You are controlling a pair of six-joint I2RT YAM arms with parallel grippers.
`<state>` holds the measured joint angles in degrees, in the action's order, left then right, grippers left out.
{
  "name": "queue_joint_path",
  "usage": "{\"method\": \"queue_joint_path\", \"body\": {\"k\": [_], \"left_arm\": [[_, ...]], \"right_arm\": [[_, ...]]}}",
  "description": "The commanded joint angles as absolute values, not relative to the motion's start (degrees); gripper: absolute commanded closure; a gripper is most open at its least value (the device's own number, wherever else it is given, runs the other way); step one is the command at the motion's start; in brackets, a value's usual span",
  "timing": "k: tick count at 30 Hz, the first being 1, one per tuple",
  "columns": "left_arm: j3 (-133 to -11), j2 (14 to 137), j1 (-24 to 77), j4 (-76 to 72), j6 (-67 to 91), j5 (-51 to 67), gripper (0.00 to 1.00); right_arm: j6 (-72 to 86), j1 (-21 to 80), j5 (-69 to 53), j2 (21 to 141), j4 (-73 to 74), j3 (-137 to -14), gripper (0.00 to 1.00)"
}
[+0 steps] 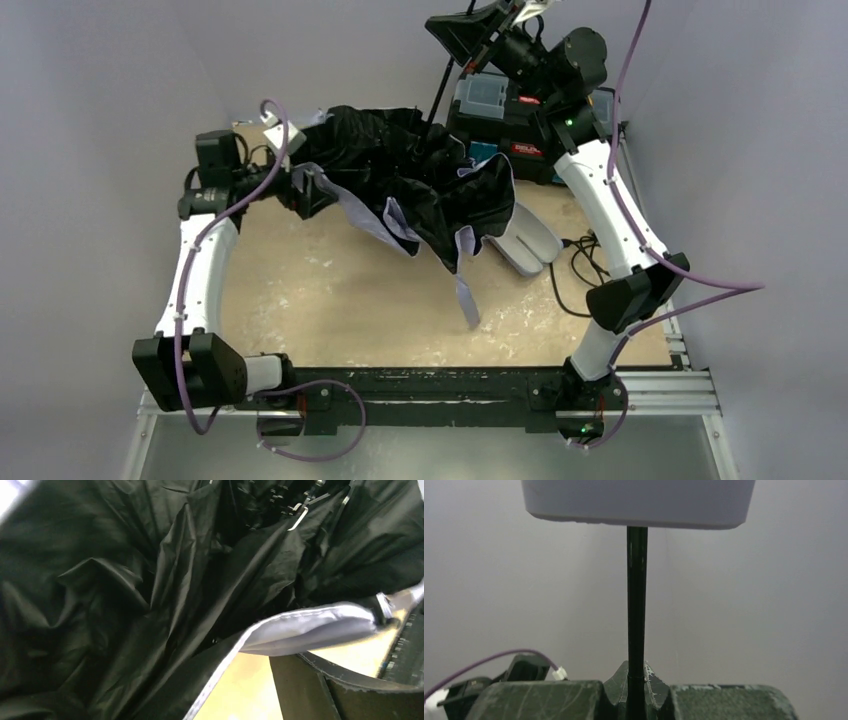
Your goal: Open the umbrella
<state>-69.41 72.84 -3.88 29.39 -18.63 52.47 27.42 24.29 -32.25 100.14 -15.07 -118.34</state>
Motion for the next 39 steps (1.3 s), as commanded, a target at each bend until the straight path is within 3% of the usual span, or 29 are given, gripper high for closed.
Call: {"method": "queue_joint_path", "body": {"k": [1,9,15,22,30,35,39], "left_arm": [[-80.09,72.25,-7.70,39.36,-29.03,54.90,0.01],[-83.81,70.91,-7.64,37.70,-26.56,56.54,0.00],[-83.48,69.54,-8.16,60.64,-48.95,44.10,0.00],[-70.85,68.20,-14.65,65.34,-56.72,27.12,0.00],[-79.35,68.89,-17.92,59.32,-40.50,32.62,0.00],[-91.63,72.63,-17.91,56.58,-27.63,42.62,0.00],[-91.70,70.82,-15.95,47.96,-20.93,50.46,0.00]], "right_arm": [[22.25,25.18,-37.61,98.08,-18.52,-117.78,1.00],[11.40,26.65,-35.46,94.09,-17.65,-110.53,1.00],[8.20,26.31,-30.88,92.05,-18.84,-109.07,1.00],[5.29,26.23,-23.96,89.25,-16.13,-103.80,1.00],[5.36,26.94,-32.31,85.15,-14.56,-94.10,1.00],[6.53,28.10,-34.10,84.37,-16.33,-95.14,1.00],[3.87,29.67,-34.97,85.70,-13.73,-92.78,1.00]]}}
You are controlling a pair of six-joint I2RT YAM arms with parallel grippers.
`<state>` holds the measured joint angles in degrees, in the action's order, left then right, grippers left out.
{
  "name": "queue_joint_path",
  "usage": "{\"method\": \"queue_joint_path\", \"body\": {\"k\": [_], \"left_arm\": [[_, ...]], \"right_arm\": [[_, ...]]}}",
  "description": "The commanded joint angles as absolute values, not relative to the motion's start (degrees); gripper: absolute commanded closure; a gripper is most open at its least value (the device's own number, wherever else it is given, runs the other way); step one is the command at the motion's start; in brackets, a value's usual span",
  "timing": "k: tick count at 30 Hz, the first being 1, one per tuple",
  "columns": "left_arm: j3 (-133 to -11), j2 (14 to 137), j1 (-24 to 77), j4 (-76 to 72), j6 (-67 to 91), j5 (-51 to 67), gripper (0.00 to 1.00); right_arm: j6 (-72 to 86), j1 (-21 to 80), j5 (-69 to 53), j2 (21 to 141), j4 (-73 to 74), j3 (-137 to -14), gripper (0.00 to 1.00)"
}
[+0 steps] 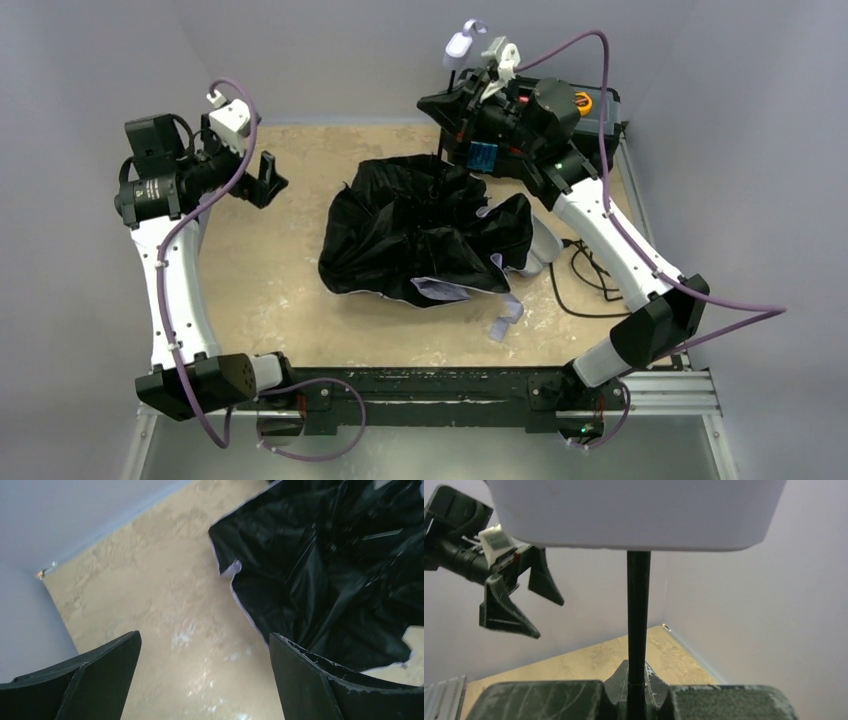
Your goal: Open the umbrella
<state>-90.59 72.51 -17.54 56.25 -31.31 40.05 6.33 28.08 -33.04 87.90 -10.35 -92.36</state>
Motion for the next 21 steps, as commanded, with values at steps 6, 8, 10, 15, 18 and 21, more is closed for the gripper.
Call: {"method": "queue_joint_path", "body": {"k": [6,8,10,15,18,21], "left_arm": [[-86.77,66.54,-6.52,46.74,-25.49,50.01,0.00],[-83.88,64.75,-4.89,43.03,-23.54,50.44,0.00],[-81.18,63.50,-3.25,41.58,-23.70,50.05,0.00],[-77.37,62.87,-0.54,42.44,-25.05,47.27,0.00],[-76.34,62.33,-0.53,42.39,-25.00,44.47,0.00],[-77.33,62.29,-0.53,41.91,-24.07,42.83,0.00]], "right_arm": [[6.12,31.32,-33.94,85.16,-16.35,-96.37,1.00],[6.99,31.63,-33.69,84.45,-17.01,-96.53,1.00],[4.71,32.71,-33.89,83.69,-15.77,-92.41,1.00],[-2.96,33.80,-32.90,83.25,-11.48,-80.79,1.00],[-3.86,33.81,-32.87,83.72,-10.81,-83.24,1.00],[-1.85,33.76,-33.77,85.21,-11.86,-90.51,1.00]]}}
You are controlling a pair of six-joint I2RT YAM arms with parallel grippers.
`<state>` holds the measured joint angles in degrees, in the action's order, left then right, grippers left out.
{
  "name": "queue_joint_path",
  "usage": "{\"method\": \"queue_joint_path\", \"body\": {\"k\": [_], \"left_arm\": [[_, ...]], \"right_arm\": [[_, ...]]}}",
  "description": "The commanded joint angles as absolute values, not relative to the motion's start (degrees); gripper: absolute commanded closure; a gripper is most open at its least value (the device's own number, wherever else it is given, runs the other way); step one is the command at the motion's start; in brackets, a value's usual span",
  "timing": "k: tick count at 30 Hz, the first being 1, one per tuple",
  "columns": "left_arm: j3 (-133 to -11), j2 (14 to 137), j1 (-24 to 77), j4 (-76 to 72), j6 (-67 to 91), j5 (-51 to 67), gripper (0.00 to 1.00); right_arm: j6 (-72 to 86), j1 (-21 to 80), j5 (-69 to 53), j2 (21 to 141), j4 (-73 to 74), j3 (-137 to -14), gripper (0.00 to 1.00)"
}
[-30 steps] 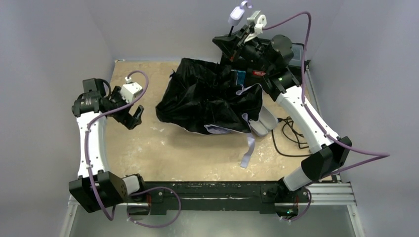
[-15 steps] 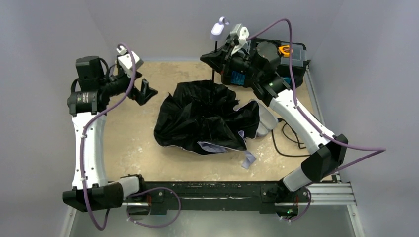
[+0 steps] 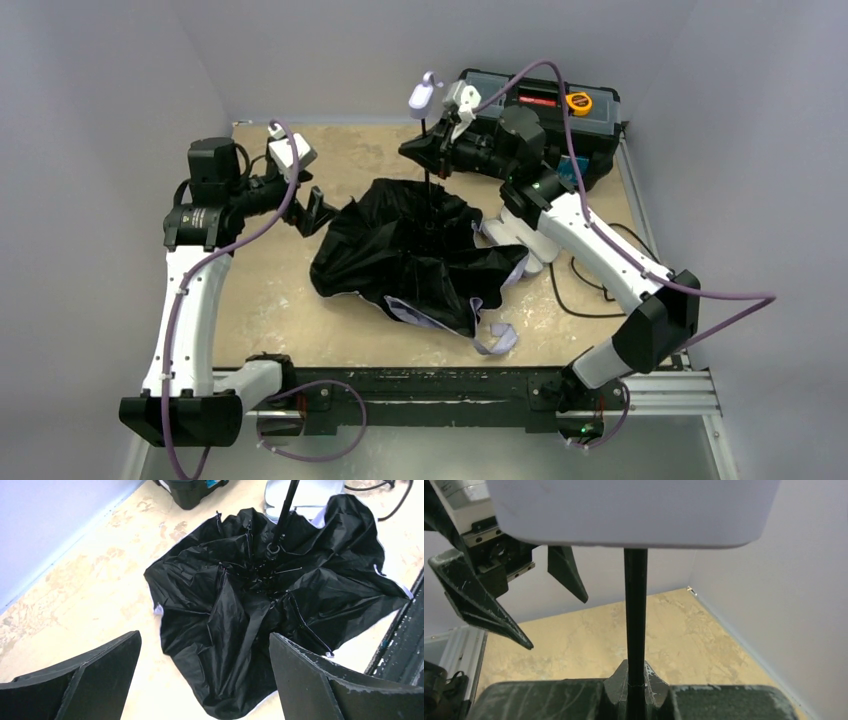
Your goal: Open the umbrella
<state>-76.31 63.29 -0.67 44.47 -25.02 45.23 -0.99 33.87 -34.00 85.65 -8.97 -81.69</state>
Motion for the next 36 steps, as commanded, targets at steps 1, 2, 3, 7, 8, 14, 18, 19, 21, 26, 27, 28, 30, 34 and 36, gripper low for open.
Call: {"method": "queue_joint_path", "body": {"k": [1,2,3,7,8,14,18,19,21,26,27,28,30,34,36], "left_arm": [[-77.95,62.31,-0.53,41.75,-23.51,41.92,0.00],[-78.46,62.36,-0.53,40.91,-21.82,40.57,0.00],[-79.15,62.26,-0.51,40.03,-20.15,39.30,0.00],[-79.78,60.52,-0.53,34.06,-16.45,37.87,0.00],[-79.52,60.14,-0.53,32.59,-15.24,37.89,0.00],[-76.90,60.51,1.28,33.31,-18.79,51.31,0.00],[-69.83,60.24,5.95,29.36,-22.37,51.66,0.07],[-68.27,60.46,7.41,28.94,-24.16,51.40,0.11],[-65.64,61.55,10.14,27.10,-25.64,50.73,0.21],[-60.62,65.83,15.30,14.97,-22.39,49.97,0.45],[-59.53,66.42,16.61,12.25,-21.84,49.69,0.52],[-58.57,66.93,17.85,9.99,-22.11,49.47,0.59],[-56.63,67.77,21.50,5.95,-23.52,48.52,0.69],[-54.25,68.93,24.95,-4.26,-21.07,46.47,0.65],[-54.16,69.84,25.84,-6.67,-20.55,45.13,0.63]], "right_arm": [[-0.57,33.75,-34.02,85.84,-12.27,-93.82,1.00],[1.77,33.76,-34.34,86.47,-12.77,-96.67,1.00],[3.08,33.75,-34.52,86.94,-13.66,-99.43,1.00],[6.94,33.83,-33.40,86.25,-19.11,-102.53,1.00],[6.94,33.86,-33.60,85.96,-19.38,-101.73,1.00],[5.42,34.40,-35.13,86.15,-15.53,-93.15,1.00],[5.17,34.70,-32.99,85.97,-14.92,-91.42,1.00],[5.29,34.71,-33.07,86.04,-14.80,-91.34,1.00],[5.71,35.03,-33.33,86.13,-14.83,-91.32,1.00],[8.59,36.15,-33.15,86.16,-16.65,-91.78,1.00],[9.42,36.25,-33.06,86.18,-16.96,-92.09,1.00],[9.89,36.29,-32.97,86.29,-16.96,-92.56,1.00],[10.94,36.40,-32.52,86.33,-16.98,-93.28,1.00],[12.81,36.48,-32.21,86.31,-16.76,-94.95,1.00],[13.56,36.53,-32.12,86.20,-16.70,-95.76,1.00]]}}
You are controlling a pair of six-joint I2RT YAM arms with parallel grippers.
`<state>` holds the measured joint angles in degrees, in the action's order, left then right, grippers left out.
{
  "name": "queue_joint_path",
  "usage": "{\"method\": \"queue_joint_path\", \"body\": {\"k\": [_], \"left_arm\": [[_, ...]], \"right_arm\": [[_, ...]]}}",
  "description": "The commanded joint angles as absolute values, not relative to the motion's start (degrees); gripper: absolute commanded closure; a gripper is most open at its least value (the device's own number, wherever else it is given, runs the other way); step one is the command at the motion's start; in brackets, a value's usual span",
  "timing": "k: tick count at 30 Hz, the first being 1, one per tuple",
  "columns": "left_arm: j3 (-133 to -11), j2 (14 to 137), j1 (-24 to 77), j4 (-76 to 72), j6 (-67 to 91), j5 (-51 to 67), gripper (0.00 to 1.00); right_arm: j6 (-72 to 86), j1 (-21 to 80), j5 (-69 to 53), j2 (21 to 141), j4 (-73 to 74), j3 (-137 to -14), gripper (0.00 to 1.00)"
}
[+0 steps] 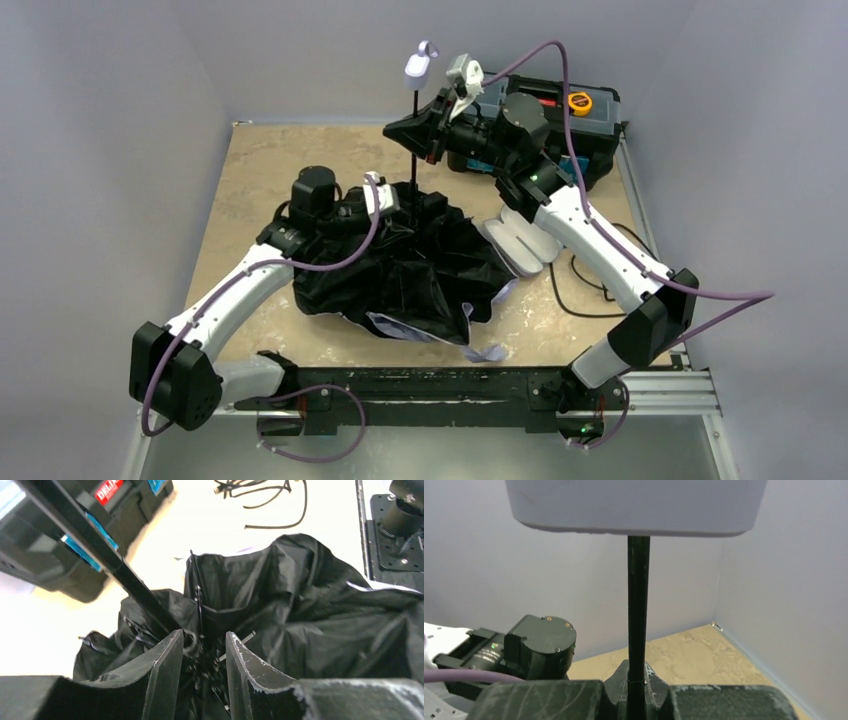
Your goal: Open the umbrella
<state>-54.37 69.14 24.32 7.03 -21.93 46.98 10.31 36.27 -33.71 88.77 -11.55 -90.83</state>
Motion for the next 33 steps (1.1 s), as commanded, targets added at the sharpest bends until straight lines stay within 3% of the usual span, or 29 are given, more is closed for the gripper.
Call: {"method": "queue_joint_path", "body": {"k": [1,16,26,33], "left_arm": [[-54.26,70.30,25.98,-7.79,-20.02,44.72,0.63],[-48.20,70.33,26.19,-8.36,-22.27,40.75,0.74],[-52.34,59.08,24.17,5.26,-17.28,35.22,0.58],[-54.84,65.18,24.08,0.98,-16.26,37.02,0.49]], "right_arm": [[13.94,36.61,-32.01,86.14,-16.70,-96.08,1.00],[17.49,37.11,-31.03,85.22,-17.18,-100.69,1.00],[14.67,37.03,-29.75,83.23,-16.97,-96.22,1.00],[17.00,37.11,-32.21,82.54,-19.77,-95.53,1.00]]}}
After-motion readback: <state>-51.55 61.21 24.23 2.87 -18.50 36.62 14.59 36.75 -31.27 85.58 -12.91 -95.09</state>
